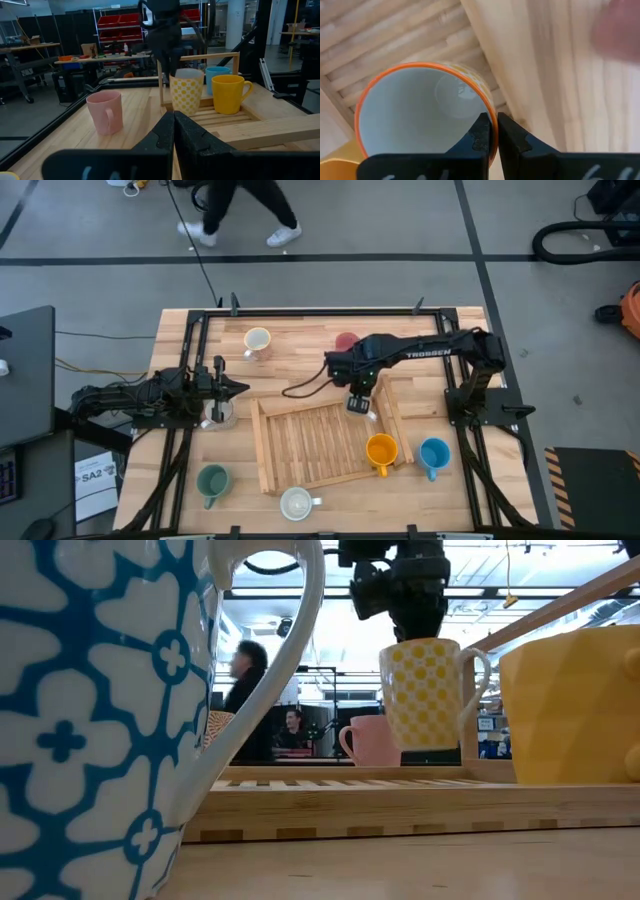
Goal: Place coffee mugs
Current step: Put the white-yellow patterned mug on the shelf
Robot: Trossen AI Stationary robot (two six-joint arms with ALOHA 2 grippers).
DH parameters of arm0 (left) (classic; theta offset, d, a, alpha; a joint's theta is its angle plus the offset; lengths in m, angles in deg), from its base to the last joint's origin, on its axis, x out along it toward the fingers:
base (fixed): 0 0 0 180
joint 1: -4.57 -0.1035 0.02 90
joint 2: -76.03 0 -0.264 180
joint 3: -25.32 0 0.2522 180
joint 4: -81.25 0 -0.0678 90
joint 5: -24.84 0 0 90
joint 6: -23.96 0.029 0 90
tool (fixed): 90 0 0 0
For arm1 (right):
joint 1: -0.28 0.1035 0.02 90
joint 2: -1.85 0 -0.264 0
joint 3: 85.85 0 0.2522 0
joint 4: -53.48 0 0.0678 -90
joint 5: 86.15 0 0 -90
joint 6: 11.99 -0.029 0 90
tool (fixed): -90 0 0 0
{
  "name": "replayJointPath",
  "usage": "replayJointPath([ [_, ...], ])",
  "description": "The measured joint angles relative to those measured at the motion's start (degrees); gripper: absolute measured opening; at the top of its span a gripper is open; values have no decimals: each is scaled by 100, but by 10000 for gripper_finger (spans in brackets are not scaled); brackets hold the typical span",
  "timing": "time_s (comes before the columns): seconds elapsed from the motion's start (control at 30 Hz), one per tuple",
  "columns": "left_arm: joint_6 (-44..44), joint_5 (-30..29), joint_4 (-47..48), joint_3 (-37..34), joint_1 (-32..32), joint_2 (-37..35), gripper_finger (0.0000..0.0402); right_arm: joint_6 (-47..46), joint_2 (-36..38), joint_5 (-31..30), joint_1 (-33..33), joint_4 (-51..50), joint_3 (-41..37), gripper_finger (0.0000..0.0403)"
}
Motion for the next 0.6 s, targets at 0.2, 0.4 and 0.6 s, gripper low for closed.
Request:
replayJointPath([
  [0.2,0,1,0,-1,0,0,13,-378,0,-384,155,-19,-161,23],
  [0.4,0,1,-2,-1,2,0,13,-462,0,-409,264,-23,-166,23],
  [0.6,0,1,-2,1,1,0,13,-455,0,-424,367,0,-303,23],
])
